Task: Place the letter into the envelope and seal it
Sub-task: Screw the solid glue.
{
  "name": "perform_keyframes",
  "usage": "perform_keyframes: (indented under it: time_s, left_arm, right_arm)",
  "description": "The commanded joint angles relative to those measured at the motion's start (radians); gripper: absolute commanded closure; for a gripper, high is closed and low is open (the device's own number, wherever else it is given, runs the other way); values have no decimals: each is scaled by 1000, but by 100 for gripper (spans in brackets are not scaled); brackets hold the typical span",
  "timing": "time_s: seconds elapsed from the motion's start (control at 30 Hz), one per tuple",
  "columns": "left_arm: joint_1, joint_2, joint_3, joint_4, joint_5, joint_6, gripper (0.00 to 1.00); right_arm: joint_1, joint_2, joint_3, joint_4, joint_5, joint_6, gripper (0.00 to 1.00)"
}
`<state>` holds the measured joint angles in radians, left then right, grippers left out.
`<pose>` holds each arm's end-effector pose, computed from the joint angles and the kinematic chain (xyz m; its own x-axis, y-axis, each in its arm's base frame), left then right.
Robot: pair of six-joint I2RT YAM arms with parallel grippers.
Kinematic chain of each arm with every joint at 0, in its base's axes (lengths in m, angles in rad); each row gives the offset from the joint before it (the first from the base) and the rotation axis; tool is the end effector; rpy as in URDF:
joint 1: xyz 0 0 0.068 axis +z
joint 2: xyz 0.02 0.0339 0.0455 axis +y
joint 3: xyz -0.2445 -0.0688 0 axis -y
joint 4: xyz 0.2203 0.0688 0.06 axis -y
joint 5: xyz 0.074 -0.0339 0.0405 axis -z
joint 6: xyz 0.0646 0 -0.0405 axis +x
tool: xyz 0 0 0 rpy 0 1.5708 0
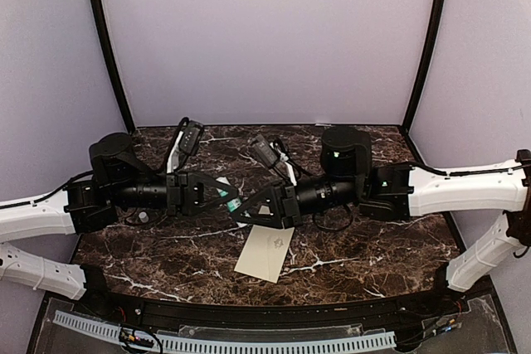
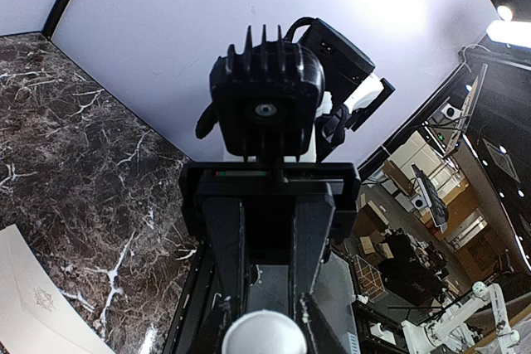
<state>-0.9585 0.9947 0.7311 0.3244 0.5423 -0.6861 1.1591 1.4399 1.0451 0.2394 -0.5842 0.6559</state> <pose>0.1131 -0.2190 0.3269 -0.6046 -0.0833 -0.7922 0.7935 0.0232 -0.6081 0.1037 0.3266 0.3068 -0.6483 -0.2134 -0.7309 -0.7409 -0.0447 0.6702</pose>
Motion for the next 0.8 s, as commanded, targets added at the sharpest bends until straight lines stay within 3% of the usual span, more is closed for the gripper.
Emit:
perform_keyframes:
  time_s: [0.0, 0.07, 0.13, 0.17, 0.23, 0.3, 0.43, 0.6, 0.77]
  left_arm:
    - [-2, -8, 16, 40, 11, -1, 100]
    - [-1, -9, 7, 59, 9, -15, 96]
    - [-2, -8, -6, 86, 6, -37, 73]
    - [-3, -7, -14, 104, 5, -45, 56]
    - [-2, -4, -24, 126, 4, -65, 42]
    - [-2, 0, -34, 152, 6, -90, 38]
    - [-3, 13, -51, 200, 7, -129, 37]
    - [-4, 30, -61, 253, 5, -162, 53]
    - [-3, 44, -77, 325, 1, -203, 60]
  right_arm:
    - [10, -6, 7, 48, -3, -5, 87]
    - [12, -11, 3, 59, 5, -5, 89]
    - [14, -18, -8, 84, 26, -2, 91]
    - [16, -24, -11, 99, 48, -2, 92]
    - [19, -43, -34, 140, 92, 2, 91]
    - [20, -53, -40, 158, 118, -1, 89]
    - [23, -60, -37, 159, 156, -22, 89]
    - [26, -56, -27, 134, 169, -37, 89]
    - [29, -50, -27, 124, 172, -40, 89]
